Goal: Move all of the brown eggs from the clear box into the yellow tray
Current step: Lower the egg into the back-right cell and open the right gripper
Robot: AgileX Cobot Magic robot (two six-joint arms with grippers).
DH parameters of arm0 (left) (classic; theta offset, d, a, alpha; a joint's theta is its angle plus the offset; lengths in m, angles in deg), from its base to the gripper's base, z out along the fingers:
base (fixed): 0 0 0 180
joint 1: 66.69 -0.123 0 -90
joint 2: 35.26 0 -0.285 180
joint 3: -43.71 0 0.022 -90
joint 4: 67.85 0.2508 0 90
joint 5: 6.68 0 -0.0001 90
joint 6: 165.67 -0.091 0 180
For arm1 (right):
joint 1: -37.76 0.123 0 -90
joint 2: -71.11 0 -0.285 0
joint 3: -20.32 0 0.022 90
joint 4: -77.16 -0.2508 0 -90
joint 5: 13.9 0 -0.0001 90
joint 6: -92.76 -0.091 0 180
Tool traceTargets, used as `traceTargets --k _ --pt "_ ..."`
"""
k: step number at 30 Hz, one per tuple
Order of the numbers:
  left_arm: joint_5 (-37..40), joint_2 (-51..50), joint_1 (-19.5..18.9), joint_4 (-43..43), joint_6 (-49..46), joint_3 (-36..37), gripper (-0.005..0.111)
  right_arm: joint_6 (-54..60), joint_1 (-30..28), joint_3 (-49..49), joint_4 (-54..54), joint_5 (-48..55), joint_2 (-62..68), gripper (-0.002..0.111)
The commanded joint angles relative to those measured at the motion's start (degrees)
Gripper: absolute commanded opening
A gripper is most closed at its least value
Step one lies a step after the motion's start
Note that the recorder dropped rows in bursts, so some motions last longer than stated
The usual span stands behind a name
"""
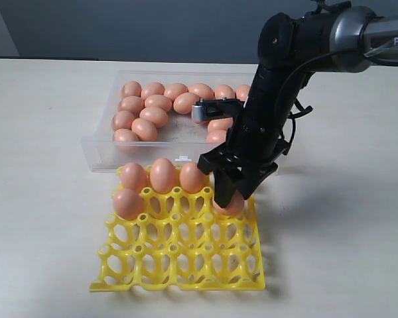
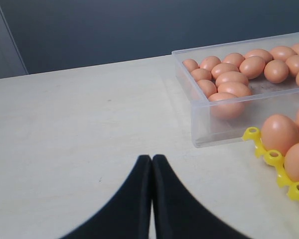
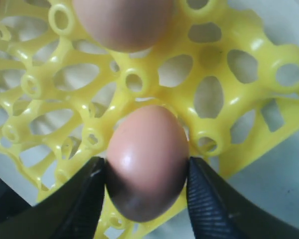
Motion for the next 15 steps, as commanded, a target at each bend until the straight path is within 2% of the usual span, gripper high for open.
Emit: traceTargets --k 1,15 --pt "-0.6 0.28 -0.23 0.0 0.03 0.23 0.0 1.42 -0.3 -0.33 -0.81 0.24 0.03 0.001" --pt "-0.6 0.28 -0.23 0.0 0.03 0.23 0.0 2.79 -0.3 -1.52 -0.93 0.24 0.03 0.001"
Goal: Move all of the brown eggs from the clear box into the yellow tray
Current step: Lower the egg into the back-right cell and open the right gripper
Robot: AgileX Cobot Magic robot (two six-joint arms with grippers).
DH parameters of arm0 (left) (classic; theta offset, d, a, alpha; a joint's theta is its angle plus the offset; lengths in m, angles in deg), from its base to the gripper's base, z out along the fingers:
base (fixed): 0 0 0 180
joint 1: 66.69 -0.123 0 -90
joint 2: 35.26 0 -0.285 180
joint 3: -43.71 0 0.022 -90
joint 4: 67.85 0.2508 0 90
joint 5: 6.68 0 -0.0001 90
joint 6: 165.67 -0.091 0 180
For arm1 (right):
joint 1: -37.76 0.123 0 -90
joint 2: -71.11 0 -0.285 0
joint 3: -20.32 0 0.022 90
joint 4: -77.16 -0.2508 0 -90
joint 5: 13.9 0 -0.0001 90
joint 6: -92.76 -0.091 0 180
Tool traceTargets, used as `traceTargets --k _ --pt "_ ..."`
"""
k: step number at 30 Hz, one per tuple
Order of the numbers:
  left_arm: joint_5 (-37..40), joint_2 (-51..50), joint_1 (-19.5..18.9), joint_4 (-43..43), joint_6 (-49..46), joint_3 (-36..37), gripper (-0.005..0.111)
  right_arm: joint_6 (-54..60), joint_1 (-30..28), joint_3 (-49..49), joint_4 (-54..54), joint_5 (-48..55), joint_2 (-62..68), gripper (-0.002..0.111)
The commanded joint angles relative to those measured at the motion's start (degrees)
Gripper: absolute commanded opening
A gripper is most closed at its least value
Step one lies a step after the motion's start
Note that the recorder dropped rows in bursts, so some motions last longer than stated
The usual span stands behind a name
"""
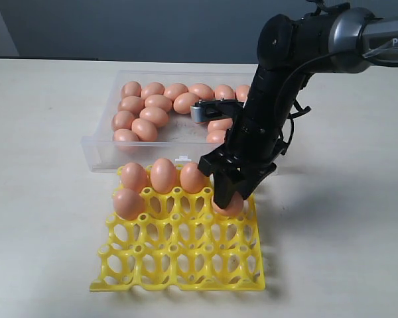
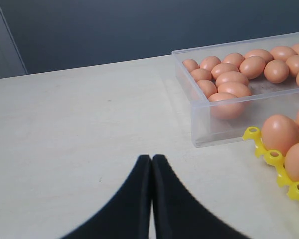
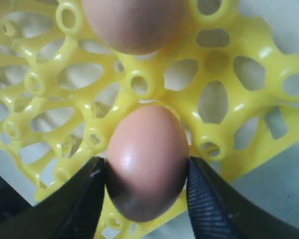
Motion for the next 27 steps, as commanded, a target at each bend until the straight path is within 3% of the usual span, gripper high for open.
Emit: traceTargets --k 1,27 --pt "-0.6 0.28 -0.23 0.0 0.03 0.23 0.0 0.77 -0.3 -2.08 -0.58 0.24 -0.1 0.001" --pt "-0.6 0.28 -0.23 0.0 0.03 0.23 0.0 -1.25 -0.3 -3.69 3.36 0.24 -0.08 0.001"
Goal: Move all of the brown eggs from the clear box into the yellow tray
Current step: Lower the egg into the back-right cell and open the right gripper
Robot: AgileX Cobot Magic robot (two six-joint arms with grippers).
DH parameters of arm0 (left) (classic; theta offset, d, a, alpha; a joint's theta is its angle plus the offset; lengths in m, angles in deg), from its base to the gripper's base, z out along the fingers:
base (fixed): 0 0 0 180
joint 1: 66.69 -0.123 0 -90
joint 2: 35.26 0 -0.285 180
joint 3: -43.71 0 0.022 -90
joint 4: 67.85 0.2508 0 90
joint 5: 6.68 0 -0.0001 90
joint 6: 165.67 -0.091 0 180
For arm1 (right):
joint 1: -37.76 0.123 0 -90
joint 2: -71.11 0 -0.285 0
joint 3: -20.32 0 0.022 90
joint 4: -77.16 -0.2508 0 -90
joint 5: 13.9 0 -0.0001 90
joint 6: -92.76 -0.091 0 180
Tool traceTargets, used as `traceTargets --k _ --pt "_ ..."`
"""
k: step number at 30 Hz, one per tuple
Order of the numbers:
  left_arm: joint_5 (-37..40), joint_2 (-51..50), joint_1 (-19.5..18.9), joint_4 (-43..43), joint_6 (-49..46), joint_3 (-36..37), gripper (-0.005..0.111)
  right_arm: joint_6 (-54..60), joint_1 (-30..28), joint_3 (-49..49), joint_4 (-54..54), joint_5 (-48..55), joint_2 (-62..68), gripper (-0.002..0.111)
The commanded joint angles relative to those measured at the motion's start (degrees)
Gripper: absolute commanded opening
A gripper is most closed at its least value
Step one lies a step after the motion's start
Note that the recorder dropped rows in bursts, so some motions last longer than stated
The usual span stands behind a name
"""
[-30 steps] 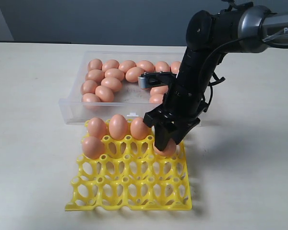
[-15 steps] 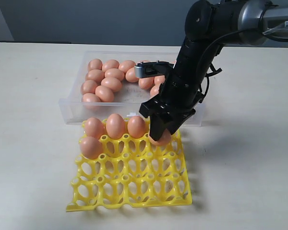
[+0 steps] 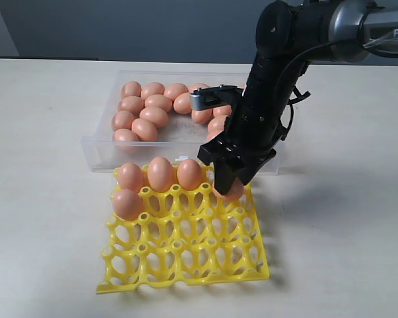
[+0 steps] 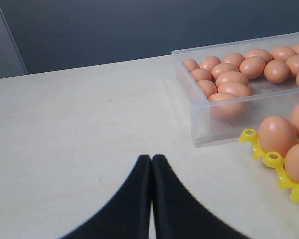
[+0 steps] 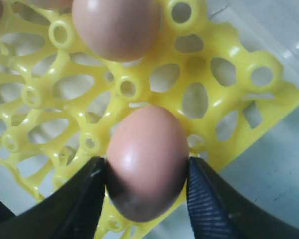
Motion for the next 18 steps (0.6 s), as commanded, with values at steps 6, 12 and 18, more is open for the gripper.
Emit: traceTargets --k 6,12,18 --pt "-0.6 0.28 -0.23 0.0 0.03 0.23 0.0 -0.02 -0.3 -3.43 -0.62 0.1 -0.08 0.001" --pt "-0.6 0.28 -0.23 0.0 0.03 0.23 0.0 -0.73 -0.3 -6.53 3.26 0.1 0.3 0.001" --pt "-0.6 0.28 -0.23 0.0 0.03 0.23 0.0 -0.74 -0.3 -6.53 1.49 0.1 3.65 0.001"
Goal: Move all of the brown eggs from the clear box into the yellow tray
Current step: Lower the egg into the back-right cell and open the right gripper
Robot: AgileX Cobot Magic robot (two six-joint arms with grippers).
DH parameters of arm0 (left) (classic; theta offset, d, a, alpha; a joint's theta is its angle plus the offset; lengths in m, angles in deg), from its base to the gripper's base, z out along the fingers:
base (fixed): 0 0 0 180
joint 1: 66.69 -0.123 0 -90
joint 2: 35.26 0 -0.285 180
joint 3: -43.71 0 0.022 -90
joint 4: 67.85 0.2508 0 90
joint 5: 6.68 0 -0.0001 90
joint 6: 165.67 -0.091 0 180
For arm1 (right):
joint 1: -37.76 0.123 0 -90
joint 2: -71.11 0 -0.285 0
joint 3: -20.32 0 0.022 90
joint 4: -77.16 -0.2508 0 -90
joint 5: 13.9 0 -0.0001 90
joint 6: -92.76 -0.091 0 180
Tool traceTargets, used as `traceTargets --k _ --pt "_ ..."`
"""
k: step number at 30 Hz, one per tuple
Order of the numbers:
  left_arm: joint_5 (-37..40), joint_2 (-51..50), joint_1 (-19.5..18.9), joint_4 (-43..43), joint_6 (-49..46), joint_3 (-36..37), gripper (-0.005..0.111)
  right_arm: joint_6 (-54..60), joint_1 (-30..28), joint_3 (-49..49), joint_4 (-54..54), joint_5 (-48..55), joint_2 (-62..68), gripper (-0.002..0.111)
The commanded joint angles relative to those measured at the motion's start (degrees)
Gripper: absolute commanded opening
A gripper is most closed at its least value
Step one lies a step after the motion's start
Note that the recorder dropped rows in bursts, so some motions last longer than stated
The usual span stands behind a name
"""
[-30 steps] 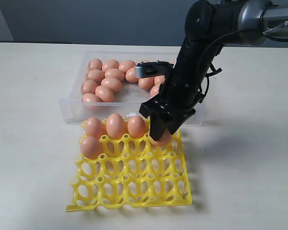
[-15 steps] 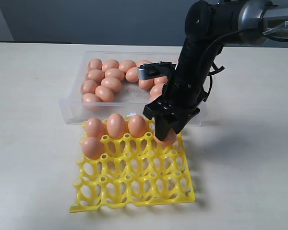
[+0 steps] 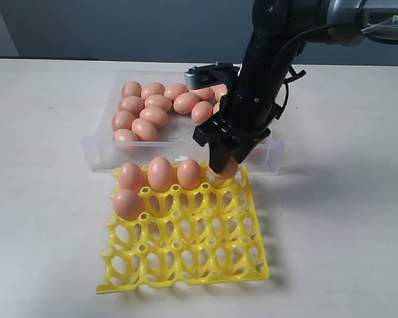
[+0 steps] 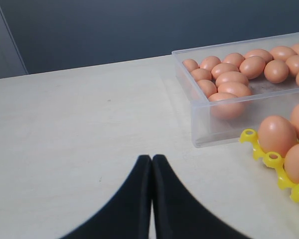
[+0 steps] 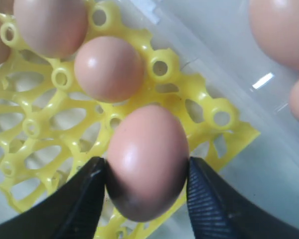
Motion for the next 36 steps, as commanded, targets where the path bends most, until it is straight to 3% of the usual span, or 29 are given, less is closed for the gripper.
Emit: traceTargets --k 1,26,36 --pt "-0.6 0.28 -0.23 0.0 0.03 0.23 0.0 -0.18 -0.3 -0.38 -0.7 0.11 2.85 0.001" --pt "-0.6 0.28 -0.23 0.0 0.03 0.23 0.0 0.99 -0.3 -0.62 -0.66 0.11 3.57 0.001" --pt "-0.6 0.28 -0.23 0.0 0.03 0.23 0.0 -3.57 -0.2 -0.61 -1.33 0.11 3.57 0.001"
